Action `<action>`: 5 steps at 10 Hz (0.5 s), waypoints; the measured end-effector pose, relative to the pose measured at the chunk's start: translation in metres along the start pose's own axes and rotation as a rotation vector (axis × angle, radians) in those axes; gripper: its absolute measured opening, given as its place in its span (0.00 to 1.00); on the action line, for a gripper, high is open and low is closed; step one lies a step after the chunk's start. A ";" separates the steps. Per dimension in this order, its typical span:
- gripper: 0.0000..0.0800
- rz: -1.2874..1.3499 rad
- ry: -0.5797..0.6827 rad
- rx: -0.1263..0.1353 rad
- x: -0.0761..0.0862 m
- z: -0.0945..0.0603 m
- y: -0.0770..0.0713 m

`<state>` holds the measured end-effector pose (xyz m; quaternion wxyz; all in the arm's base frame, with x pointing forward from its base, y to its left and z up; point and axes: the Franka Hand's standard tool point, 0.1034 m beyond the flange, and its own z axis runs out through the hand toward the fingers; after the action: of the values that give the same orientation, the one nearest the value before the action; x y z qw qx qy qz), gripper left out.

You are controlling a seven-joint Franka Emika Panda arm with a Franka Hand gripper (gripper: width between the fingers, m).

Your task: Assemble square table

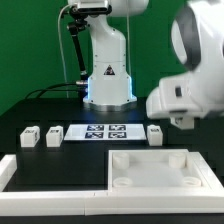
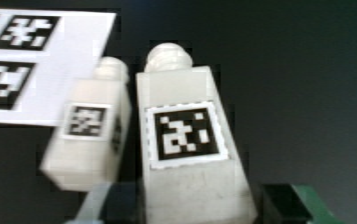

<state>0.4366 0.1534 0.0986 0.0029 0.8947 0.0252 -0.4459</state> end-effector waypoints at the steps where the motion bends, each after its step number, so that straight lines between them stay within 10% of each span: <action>1: 0.36 0.002 0.030 0.000 -0.010 -0.013 0.002; 5: 0.36 0.005 0.305 0.024 0.002 -0.022 -0.002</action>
Offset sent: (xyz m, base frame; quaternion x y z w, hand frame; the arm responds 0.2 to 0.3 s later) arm 0.0000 0.0000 0.0000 0.0000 0.1938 0.0000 0.9810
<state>0.4554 0.1559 0.1101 -0.0106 0.9521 0.0178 -0.3051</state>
